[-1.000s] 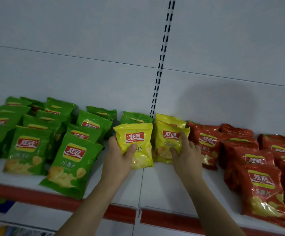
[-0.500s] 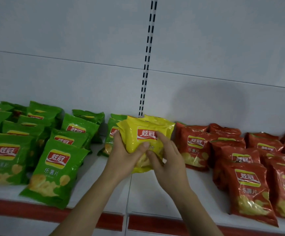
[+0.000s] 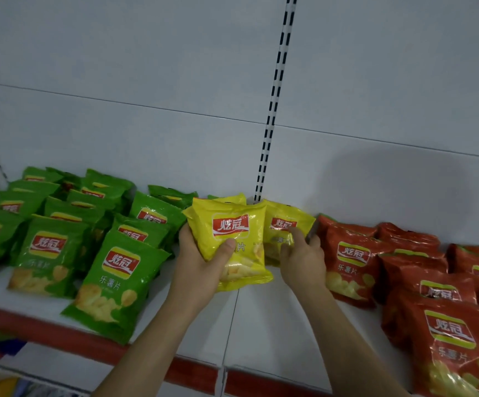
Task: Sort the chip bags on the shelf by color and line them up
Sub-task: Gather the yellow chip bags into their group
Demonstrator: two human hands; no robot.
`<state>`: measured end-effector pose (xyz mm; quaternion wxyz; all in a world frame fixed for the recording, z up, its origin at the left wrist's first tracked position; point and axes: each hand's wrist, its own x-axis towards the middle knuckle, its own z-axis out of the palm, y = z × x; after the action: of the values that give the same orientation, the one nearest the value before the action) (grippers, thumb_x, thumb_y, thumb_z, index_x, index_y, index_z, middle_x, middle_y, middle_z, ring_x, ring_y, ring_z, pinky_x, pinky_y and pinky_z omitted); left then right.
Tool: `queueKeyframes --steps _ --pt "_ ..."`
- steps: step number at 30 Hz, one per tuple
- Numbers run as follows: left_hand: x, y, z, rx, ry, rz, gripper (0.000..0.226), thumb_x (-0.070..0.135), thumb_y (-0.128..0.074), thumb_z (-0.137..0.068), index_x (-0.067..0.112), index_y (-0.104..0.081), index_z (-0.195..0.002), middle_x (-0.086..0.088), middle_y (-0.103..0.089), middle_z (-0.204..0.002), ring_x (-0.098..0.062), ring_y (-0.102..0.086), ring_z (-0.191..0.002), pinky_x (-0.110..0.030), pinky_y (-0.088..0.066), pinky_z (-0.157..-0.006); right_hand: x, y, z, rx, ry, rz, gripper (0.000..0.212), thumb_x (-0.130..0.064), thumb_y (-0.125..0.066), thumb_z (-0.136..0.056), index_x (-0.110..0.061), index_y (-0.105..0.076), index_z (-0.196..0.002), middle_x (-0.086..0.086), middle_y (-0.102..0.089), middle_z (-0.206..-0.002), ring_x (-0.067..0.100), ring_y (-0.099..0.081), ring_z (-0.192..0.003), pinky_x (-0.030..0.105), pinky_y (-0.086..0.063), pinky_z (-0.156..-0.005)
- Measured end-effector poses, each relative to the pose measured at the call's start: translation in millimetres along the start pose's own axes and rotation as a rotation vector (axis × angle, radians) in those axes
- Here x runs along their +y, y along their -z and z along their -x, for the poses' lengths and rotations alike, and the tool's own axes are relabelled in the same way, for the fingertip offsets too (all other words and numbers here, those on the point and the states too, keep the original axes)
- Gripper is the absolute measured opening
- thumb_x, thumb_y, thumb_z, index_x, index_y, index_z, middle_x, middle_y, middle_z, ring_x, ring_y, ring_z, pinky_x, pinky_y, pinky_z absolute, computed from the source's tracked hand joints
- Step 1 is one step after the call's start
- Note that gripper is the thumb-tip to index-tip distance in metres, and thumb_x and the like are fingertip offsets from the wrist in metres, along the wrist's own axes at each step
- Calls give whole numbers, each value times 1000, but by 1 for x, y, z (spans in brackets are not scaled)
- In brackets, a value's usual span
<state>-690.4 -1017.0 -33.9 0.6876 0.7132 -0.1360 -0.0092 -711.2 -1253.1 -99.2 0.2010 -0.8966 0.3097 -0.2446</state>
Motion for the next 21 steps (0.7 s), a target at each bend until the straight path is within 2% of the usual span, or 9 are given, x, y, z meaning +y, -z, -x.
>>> queueKeyframes --steps 4,7,9,11,13,15,17,19,21 --pt "-3 7 0 53 -9 -36 72 36 -82 -87 34 -43 -148 21 -66 -126 13 -65 -102 -14 -51 -78 -5 3 -2 66 53 -26 41 -34 -74 -92 -17 -61 -127 16 -60 -117 44 -59 -105 49 -54 -79" --pt "-5 8 1 86 3 -65 74 37 -84 -87 36 -42 -147 20 -68 -124 4 -67 -104 -28 -55 -87 -11 26 3 185 140 -165 31 -18 -76 -90 -13 -64 -118 13 -58 -117 39 -62 -96 39 -46 -70" --pt "-5 8 2 97 9 -79 74 38 -85 -86 37 -41 -147 21 -68 -123 2 -66 -106 -33 -56 -89 -19 50 9 283 199 -264 28 -11 -73 -91 -13 -64 -118 12 -57 -119 34 -59 -96 35 -39 -70" --pt "-2 8 3 113 -6 -93 76 39 -85 -86 38 -41 -147 23 -68 -123 3 -66 -107 -32 -55 -88 -28 75 18 377 238 -370 28 -9 -69 -94 -14 -63 -121 9 -56 -119 25 -55 -97 29 -33 -72" --pt "4 9 4 126 -20 -103 75 39 -85 -86 39 -41 -147 25 -67 -122 7 -66 -104 -27 -54 -85 -37 96 27 432 264 -496 31 -11 -64 -95 -16 -64 -125 1 -54 -119 14 -53 -99 24 -34 -78" --pt "10 11 6 139 -35 -97 72 36 -85 -86 39 -43 -145 25 -68 -120 9 -67 -100 -25 -53 -82 -47 109 38 403 288 -621 36 -12 -60 -92 -20 -66 -127 -2 -57 -119 15 -56 -102 28 -41 -84" --pt "17 14 9 151 -44 -80 69 35 -85 -86 40 -46 -143 26 -70 -115 9 -68 -98 -26 -55 -83 -61 112 54 307 363 -647 40 -12 -60 -90 -22 -68 -128 -2 -60 -119 18 -60 -105 31 -47 -91" --pt "23 18 15 155 -49 -56 66 37 -84 -87 43 -47 -141 29 -70 -113 9 -68 -98 -28 -55 -84 -76 102 72 195 437 -593 40 -21 -67 -90 -22 -68 -131 -1 -60 -125 10 -60 -110 16 -44 -97" --pt "27 27 21 175 -56 -27 60 40 -82 -89 44 -48 -139 27 -70 -114 9 -67 -99 -25 -52 -82 -92 89 87 98 450 -585 46 -41 -72 -91 -25 -66 -133 -5 -56 -129 -2 -57 -111 5 -40 -94"
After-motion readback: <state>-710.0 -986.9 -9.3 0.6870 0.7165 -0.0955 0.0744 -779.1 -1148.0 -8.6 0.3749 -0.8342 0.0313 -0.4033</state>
